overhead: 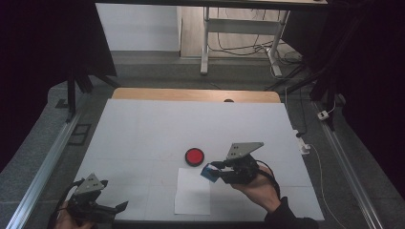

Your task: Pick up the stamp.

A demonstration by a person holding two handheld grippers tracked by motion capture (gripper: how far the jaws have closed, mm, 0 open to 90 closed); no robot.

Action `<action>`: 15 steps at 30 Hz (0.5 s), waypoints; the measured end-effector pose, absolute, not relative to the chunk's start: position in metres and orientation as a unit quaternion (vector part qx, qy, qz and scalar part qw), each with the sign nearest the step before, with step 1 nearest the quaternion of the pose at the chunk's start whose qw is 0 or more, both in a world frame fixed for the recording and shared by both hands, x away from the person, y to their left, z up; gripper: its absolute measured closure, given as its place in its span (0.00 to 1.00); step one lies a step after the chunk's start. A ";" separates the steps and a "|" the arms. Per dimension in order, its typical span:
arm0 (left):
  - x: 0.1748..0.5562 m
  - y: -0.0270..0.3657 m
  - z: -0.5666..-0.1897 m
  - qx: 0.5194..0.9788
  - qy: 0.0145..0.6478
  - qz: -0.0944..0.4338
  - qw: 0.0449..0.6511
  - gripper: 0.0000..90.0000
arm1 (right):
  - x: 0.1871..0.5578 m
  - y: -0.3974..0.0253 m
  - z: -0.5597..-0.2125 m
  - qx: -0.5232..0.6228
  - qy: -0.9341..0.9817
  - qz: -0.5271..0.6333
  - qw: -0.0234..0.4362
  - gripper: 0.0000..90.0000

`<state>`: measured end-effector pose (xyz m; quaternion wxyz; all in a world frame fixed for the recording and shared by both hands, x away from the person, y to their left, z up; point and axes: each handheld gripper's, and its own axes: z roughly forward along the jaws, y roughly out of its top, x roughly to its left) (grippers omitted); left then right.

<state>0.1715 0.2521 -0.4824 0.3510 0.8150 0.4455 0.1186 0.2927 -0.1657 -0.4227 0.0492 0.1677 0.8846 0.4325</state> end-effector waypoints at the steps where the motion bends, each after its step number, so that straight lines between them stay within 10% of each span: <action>1: 0.172 0.252 -0.482 0.815 0.446 0.119 0.351 0.00 | 0.292 -0.164 -0.422 0.165 0.885 0.434 0.050 0.79; 15: 0.171 0.251 -0.482 0.817 0.444 0.119 0.350 0.00 | 0.281 -0.156 -0.419 0.147 0.883 0.444 0.043 0.79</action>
